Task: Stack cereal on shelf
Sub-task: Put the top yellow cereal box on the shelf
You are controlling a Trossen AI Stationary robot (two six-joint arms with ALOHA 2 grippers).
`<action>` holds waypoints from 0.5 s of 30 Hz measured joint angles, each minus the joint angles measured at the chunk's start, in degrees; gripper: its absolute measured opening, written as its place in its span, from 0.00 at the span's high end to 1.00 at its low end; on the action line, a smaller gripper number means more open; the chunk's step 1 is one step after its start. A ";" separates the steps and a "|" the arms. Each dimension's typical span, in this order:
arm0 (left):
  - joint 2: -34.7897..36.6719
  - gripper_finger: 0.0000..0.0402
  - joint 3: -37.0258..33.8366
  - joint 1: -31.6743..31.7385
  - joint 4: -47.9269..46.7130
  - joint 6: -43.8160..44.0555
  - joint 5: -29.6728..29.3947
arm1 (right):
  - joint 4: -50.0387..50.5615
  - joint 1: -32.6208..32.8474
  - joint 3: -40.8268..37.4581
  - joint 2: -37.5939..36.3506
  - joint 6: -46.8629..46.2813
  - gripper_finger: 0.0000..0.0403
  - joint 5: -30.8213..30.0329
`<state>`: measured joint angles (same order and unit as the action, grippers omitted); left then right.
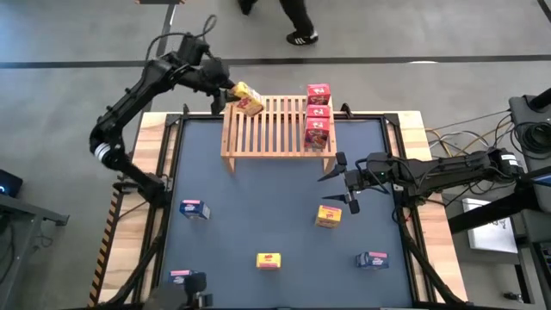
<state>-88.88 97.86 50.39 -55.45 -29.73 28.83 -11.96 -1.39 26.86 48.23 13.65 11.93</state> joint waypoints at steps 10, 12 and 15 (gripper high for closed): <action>-10.82 0.58 16.48 -4.18 -16.48 -2.83 -8.64 | 1.03 -0.01 -0.05 0.00 -0.12 0.38 0.01; -12.03 0.56 18.98 -4.86 -18.09 -2.78 -11.01 | 1.02 0.00 -0.05 0.00 -0.13 0.38 0.00; -13.38 0.51 21.72 -5.57 -19.60 -2.00 -13.01 | 1.02 0.00 -0.05 0.00 -0.15 0.38 0.01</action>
<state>-102.26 119.58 44.82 -75.06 -31.73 15.82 -10.94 -1.39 26.81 48.23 13.50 11.94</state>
